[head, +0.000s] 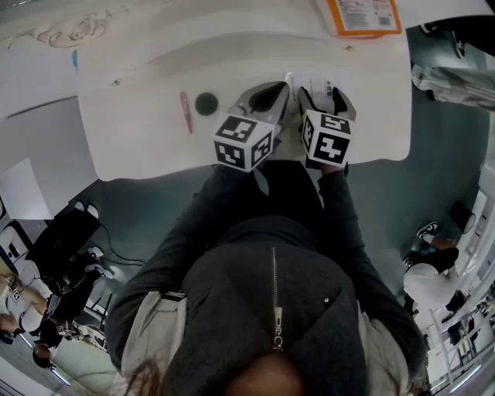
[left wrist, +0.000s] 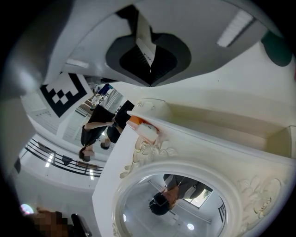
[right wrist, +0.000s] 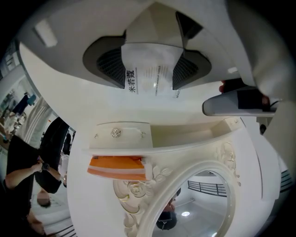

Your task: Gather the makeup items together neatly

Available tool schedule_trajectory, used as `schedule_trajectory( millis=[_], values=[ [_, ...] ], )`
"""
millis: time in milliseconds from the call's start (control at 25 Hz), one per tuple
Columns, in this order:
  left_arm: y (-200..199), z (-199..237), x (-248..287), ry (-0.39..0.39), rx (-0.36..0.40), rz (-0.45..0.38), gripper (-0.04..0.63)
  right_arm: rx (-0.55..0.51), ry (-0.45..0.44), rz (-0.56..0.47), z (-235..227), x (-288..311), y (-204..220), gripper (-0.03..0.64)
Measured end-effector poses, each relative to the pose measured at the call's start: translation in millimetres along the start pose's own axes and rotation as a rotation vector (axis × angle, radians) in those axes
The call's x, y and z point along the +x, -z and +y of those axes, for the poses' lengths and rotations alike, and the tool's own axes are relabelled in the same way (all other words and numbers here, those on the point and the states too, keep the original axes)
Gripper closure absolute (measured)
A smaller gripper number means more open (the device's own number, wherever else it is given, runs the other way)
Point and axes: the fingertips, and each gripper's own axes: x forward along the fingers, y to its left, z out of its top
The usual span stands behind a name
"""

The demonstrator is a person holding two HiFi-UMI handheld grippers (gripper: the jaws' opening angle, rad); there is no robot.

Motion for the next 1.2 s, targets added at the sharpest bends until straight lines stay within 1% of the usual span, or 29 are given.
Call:
schedule_trajectory(
  millis=[160,480,840,880,920,960,1080,1200],
  values=[
    [-0.3,-0.1,-2.6,0.0,-0.001,-0.006,0.586,-0.018,0.021,0.012,-0.5,1.1,0.5,0.287],
    [-1.9,4.2,-10.0,-0.009,-0.013,-0.029,0.586,-0.006,0.028,0.029,-0.7,1.9,0.2,0.29],
    [-4.2,4.3,-15.7,-0.012,-0.013,-0.033,0.586,-0.011,0.028,0.048,-0.1,1.0,-0.4,0.305],
    [-4.1,4.2,-16.2,-0.012,-0.012,-0.032,0.586,-0.011,0.029,0.047,1.2,0.6,-0.5,0.349],
    [-4.1,4.1,-16.7,-0.012,-0.012,-0.031,0.588,-0.01,0.033,0.044,3.4,0.0,-0.5,0.409],
    [-4.1,3.8,-17.2,-0.011,-0.012,-0.031,0.586,-0.009,0.037,0.04,6.1,-0.5,-0.3,0.438],
    [-4.0,3.2,-19.9,-0.01,-0.011,-0.035,0.587,-0.017,0.043,0.033,15.1,-1.2,0.9,0.505],
    [-3.5,3.9,-23.6,-0.011,-0.008,-0.039,0.586,-0.044,0.032,0.038,22.1,0.2,2.1,0.55]
  ],
)
